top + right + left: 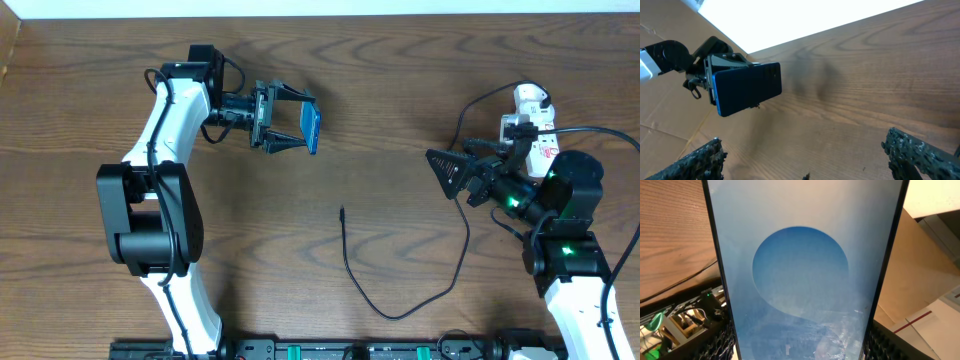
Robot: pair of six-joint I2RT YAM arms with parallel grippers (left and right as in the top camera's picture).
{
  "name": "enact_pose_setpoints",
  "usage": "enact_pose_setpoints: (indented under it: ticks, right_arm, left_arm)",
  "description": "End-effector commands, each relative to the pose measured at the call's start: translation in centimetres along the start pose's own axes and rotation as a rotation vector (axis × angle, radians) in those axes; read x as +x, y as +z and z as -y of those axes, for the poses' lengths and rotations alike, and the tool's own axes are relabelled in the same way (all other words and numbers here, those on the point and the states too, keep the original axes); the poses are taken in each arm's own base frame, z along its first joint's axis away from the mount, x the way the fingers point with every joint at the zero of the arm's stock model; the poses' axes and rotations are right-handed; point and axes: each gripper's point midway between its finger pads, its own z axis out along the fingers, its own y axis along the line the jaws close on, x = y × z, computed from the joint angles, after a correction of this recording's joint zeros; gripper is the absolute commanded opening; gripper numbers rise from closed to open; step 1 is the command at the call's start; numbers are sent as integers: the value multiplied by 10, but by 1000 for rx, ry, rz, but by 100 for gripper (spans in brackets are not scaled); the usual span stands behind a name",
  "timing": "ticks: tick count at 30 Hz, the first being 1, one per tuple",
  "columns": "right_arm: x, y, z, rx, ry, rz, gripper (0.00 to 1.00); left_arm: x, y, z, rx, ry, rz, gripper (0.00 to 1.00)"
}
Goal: Plug charger to phone and switch on socket
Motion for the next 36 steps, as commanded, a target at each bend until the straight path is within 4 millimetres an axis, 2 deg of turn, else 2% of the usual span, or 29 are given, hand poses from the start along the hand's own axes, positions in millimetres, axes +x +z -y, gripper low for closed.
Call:
enact_pose_setpoints:
  ticks: [1,36]
  right_arm:
    - [-6,1,-9,-15,-10,5,99]
    - [-1,6,-3,-7,9,-15,99]
  left_arm:
    - [15,-5,11,32,52,-17,7]
    - [15,-5,11,32,52,-17,7]
